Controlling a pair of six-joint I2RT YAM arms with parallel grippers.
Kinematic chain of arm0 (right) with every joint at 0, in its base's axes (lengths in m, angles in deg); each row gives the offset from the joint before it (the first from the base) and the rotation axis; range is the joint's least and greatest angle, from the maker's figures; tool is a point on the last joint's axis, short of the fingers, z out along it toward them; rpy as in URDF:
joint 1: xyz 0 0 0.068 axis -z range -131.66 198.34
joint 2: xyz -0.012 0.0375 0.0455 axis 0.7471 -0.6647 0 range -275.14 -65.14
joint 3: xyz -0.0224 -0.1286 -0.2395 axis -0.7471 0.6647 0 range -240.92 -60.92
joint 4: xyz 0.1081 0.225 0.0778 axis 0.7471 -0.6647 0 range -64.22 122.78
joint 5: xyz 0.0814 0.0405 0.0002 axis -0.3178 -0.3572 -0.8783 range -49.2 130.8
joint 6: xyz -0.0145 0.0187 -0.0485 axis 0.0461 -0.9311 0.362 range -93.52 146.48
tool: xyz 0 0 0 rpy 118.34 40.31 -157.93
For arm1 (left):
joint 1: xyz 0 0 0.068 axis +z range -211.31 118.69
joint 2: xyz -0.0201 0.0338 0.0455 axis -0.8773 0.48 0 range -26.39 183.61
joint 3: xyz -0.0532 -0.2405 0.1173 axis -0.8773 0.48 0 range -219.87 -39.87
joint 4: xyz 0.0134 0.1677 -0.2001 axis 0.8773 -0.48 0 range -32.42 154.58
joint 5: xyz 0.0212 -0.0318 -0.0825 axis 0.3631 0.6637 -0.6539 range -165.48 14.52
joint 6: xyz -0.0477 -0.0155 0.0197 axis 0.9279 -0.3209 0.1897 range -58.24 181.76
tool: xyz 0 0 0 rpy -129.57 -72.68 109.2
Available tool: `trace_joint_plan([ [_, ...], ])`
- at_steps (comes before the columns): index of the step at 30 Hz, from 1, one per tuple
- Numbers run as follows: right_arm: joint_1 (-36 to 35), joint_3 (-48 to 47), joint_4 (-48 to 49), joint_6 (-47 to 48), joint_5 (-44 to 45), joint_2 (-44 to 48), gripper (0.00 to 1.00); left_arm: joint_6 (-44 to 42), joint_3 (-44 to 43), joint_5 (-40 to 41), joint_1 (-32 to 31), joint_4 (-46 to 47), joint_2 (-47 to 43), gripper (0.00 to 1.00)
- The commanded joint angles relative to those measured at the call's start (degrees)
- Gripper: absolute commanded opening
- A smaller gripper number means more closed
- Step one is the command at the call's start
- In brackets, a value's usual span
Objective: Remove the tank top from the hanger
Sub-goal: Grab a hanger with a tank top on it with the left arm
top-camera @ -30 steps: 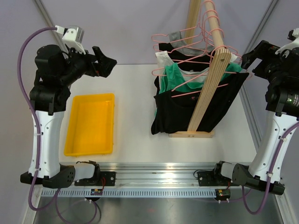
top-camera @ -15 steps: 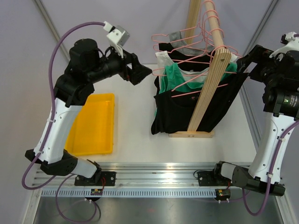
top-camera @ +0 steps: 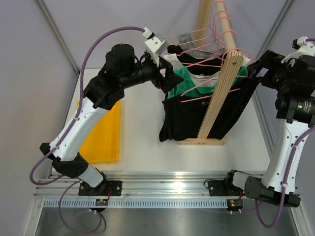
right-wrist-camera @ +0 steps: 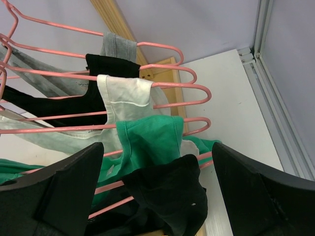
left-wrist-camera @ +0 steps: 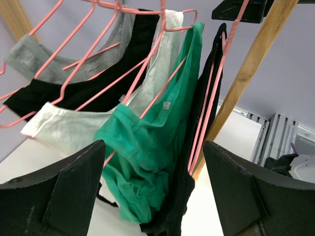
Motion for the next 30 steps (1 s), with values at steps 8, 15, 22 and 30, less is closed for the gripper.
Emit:
trace_joint_plan([
  [8,-0.5,-0.16,2.48,0.55,-0.52,2.39,1.0,-0.14,1.73,1.19,-4.39,7.02,3.92,0.8],
  [15,-0.5,0.28,2.48,0.72,-0.44,3.01,0.99,-0.05,2.7,0.84,-6.15,7.99,6.12,0.79],
  [22,-0.5,1.69,2.66,0.9,0.27,3.8,1.0,-0.75,2.7,1.18,-8.08,7.29,7.7,0.78],
  [30,-0.59,2.04,2.75,1.16,0.88,4.15,1.0,-0.84,1.12,1.63,-8.52,6.76,8.94,0.36],
])
